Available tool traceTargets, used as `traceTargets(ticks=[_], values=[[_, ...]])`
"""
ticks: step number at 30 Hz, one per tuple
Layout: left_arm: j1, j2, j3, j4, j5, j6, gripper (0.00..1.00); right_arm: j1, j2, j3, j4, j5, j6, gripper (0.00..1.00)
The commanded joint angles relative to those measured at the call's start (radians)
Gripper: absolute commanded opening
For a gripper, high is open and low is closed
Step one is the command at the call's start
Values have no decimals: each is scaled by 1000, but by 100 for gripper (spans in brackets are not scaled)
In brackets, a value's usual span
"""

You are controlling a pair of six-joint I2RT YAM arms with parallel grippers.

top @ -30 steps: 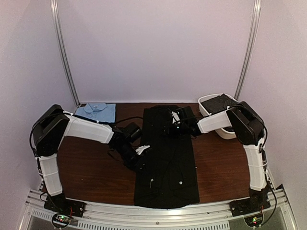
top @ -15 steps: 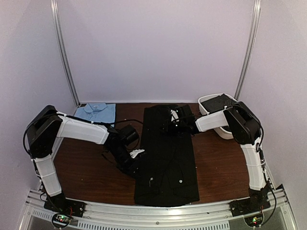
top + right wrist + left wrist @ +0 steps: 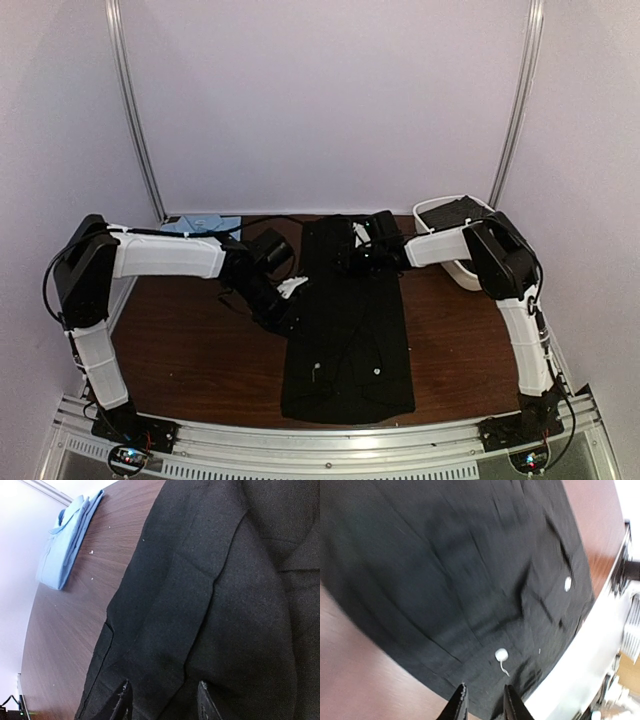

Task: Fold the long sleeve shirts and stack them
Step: Smooth out the rectangle-folded shirt at the center of the board.

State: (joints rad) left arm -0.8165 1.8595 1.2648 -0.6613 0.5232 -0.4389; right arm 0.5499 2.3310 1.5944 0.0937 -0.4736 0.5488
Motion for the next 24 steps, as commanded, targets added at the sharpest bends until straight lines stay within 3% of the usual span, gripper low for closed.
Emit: traceTargets(ticks=[1, 11, 17, 24], values=[[104, 3, 75, 107, -48, -56, 26, -14, -5, 57, -85, 23, -83, 46], [216, 259, 386, 377, -96, -145, 26, -20, -151, -8, -59, 46, -83, 56], [218, 488, 665, 365, -118, -180, 26, -46, -192, -130, -10, 25, -59, 56], [218, 631, 756, 391, -86, -227, 26, -89, -190, -230, 40, -7, -41, 54]])
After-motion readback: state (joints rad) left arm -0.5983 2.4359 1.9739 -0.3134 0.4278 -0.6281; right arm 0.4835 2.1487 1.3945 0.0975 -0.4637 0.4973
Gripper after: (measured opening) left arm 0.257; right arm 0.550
